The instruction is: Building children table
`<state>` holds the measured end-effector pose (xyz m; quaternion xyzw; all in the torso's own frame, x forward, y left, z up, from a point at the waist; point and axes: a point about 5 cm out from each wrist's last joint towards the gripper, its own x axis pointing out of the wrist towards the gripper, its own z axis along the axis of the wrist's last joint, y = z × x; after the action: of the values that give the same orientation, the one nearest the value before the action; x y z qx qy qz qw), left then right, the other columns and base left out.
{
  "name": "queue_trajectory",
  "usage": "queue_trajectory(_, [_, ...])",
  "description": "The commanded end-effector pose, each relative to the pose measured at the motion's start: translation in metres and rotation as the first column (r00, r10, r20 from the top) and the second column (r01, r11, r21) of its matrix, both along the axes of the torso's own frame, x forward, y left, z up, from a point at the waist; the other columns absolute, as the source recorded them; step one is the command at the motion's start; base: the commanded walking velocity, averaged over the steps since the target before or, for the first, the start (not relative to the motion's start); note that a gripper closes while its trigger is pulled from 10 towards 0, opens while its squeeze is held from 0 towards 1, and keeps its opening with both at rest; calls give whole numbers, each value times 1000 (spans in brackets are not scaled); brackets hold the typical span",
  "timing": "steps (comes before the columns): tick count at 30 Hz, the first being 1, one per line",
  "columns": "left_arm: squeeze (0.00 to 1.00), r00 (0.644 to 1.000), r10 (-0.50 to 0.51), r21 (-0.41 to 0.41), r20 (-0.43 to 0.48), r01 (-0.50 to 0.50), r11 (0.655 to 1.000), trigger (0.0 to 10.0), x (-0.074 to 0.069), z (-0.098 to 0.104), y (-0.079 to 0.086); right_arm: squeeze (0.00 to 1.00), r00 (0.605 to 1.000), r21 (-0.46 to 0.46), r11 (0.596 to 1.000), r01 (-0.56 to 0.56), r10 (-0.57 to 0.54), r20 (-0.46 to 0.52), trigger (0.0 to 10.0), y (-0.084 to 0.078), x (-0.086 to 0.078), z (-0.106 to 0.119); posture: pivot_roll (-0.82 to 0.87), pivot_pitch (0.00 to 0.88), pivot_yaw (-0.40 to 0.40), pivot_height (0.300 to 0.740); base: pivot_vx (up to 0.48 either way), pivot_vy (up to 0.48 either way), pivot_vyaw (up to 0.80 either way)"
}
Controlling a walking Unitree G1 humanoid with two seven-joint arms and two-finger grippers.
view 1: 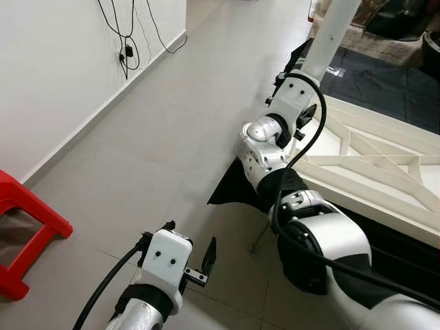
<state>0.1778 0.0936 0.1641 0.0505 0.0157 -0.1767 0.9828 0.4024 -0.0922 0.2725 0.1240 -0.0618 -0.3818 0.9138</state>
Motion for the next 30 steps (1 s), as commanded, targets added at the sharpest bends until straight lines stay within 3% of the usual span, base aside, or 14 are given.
queue_trajectory(1, [0, 1000, -15, 0, -7, 15, 1000, 10000, -2, -2, -3, 0, 981, 121, 989, 83, -59, -185, 10000, -15, -3, -44, 206, 199, -128, 740, 0, 0, 0])
queue_trajectory(18, [0, 1000, -22, 6, -10, 23, 1000, 10000, -3, -3, -4, 0, 983, 182, 976, 117, -87, -164, 10000, -15, -3, -39, 208, 202, -124, 740, 0, 0, 0])
queue_trajectory(25, [0, 1000, -23, 6, -8, 23, 1000, 10000, -2, -3, -4, 0, 962, 262, 929, 261, -227, -154, 10000, -46, -5, -34, 211, 206, -124, 740, 0, 0, 0])
queue_trajectory(30, [0, 1000, -27, 6, -9, 27, 1000, 10000, -2, -4, -4, 0, 958, 260, 925, 276, -242, -156, 10000, -50, -5, -35, 211, 210, -121, 740, 0, 0, 0])
